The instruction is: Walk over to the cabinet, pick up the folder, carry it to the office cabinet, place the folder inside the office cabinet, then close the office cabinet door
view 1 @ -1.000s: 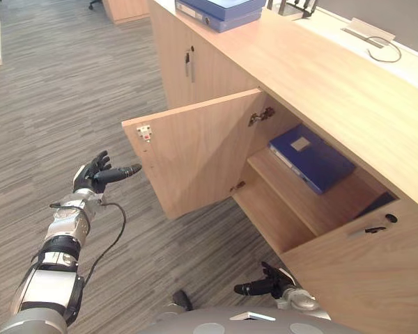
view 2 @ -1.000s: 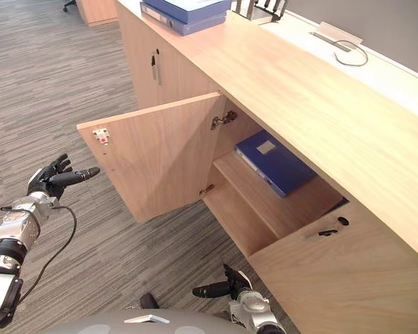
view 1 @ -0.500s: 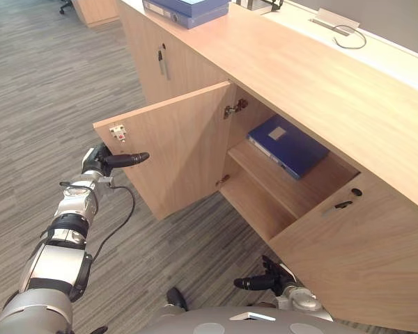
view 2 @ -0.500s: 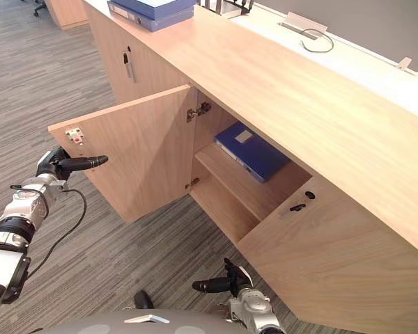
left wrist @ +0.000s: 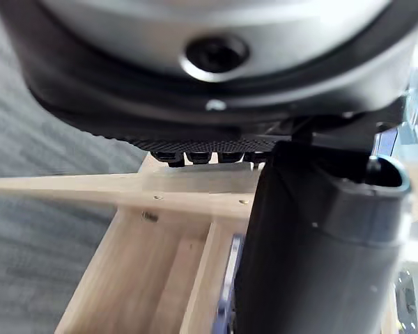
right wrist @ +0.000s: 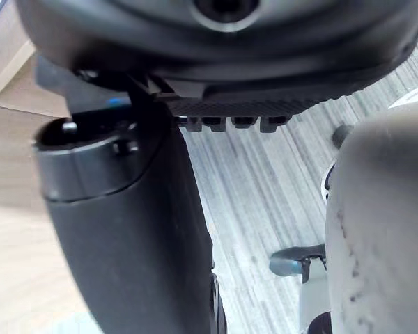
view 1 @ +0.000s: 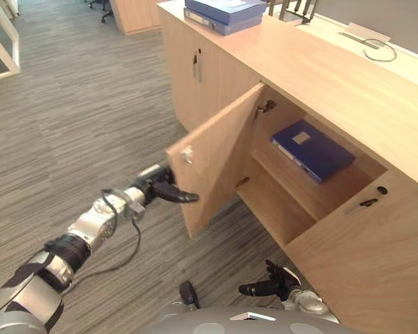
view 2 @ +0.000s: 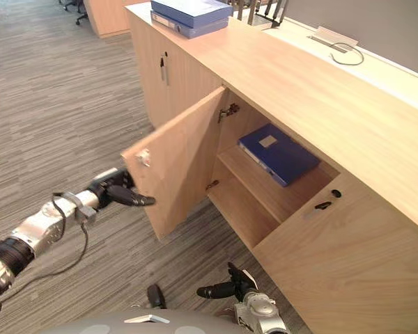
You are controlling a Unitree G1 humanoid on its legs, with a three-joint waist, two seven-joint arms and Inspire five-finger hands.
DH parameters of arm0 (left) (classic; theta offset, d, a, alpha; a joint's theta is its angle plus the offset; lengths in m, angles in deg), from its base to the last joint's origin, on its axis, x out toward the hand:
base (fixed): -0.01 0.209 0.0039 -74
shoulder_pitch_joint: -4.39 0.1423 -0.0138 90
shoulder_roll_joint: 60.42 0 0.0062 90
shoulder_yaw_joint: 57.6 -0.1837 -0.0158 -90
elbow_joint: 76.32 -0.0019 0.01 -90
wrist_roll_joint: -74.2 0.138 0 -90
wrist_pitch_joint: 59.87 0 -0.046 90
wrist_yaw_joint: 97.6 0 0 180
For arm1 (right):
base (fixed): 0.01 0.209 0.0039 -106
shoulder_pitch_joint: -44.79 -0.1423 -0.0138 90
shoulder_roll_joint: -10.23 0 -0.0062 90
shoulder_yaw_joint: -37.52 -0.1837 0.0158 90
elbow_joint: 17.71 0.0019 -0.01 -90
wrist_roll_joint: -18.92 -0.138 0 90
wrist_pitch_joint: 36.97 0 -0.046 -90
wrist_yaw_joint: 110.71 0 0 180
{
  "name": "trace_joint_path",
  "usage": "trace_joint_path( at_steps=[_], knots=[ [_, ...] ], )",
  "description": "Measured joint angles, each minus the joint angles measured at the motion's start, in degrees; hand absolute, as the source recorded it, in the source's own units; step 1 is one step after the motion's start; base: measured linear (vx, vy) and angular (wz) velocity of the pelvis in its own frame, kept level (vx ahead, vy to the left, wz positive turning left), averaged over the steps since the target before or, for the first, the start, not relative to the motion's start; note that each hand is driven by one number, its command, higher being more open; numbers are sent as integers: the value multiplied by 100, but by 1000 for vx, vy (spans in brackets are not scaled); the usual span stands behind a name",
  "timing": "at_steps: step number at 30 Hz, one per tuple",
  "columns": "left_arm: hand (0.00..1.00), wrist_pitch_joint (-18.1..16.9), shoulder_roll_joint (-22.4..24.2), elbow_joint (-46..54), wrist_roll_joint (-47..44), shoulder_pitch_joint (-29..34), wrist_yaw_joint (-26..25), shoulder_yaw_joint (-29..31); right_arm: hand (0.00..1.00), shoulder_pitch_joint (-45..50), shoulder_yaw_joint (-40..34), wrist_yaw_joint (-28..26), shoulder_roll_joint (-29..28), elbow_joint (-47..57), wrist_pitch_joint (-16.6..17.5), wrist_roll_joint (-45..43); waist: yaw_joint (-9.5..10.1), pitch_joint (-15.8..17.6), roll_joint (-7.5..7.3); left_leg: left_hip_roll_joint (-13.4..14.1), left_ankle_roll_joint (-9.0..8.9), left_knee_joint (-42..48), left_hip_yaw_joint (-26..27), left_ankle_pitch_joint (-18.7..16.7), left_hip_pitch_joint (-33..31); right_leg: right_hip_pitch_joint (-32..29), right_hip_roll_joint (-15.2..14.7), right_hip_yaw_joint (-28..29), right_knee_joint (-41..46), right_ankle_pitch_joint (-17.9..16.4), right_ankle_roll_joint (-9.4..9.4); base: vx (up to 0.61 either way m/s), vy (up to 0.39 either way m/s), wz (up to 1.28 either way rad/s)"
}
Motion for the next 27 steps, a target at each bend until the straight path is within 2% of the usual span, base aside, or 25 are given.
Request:
trace_joint_path(
  at_steps=[3,5,7,9,10,12,15,16,19,24,27],
  knots=[
    [100,229,240,819,-507,-45,-2,-720,100,-194,-6,48,4,-365,5,32,-49,-11,9,-115,70,1,1,-43,-5,-5,-101,5,6,54,63,-3,115,4],
    [100,400,836,1283,-804,-319,-2,-1070,100,-291,-12,120,-7,-524,24,166,-143,-26,-4,-200,133,1,13,-87,-7,-7,-161,19,7,86,84,28,109,-1],
    [100,532,1347,1767,-1078,-670,220,-1322,100,-360,-9,179,-8,-654,52,248,-206,-80,-1,-268,191,2,50,-124,-6,4,-222,59,19,132,122,62,94,-8],
    [100,468,2362,2377,-1252,-938,551,-1436,100,-427,0,229,-10,-746,99,309,-324,-151,19,-340,268,3,75,-100,28,28,-296,72,27,206,170,87,73,-6],
    [100,436,2620,2441,-1275,-1017,602,-1436,100,-460,13,229,-15,-764,108,409,-343,-169,17,-346,273,3,82,-103,44,37,-304,80,32,207,169,72,34,-4],
    [100,158,3448,2458,-1411,-1389,658,-1462,100,-472,159,234,-9,-831,119,487,-329,-242,6,-320,269,2,150,-106,137,62,-291,210,59,192,144,44,-17,-16],
    [100,-67,3603,2451,-1413,-1559,625,-1464,100,-507,243,242,43,-909,123,631,-332,-353,52,-238,190,0,257,-165,252,86,-225,317,66,144,73,-9,-62,-25],
    [100,-67,3601,2430,-1412,-1555,597,-1479,100,-508,271,248,97,-924,122,640,-334,-400,129,-208,183,-1,282,-173,269,60,-200,334,56,110,26,-33,-54,-17],
    [100,-65,3614,2415,-1410,-1549,504,-1508,100,-557,456,281,222,-982,118,675,-325,-418,256,-161,148,-2,304,-162,269,28,-199,347,42,63,89,-58,-45,-7],
    [100,-65,3642,2414,-1410,-1550,482,-1510,100,-460,548,357,321,-1025,112,686,-327,-417,233,-122,151,-3,312,-123,280,33,-174,348,39,65,88,-29,-20,-2],
    [100,-65,3642,2410,-1410,-1549,463,-1510,100,-322,614,369,356,-1029,98,668,-345,-417,171,-130,152,-3,314,-123,279,34,-182,347,36,71,87,0,0,0]
  ],
)
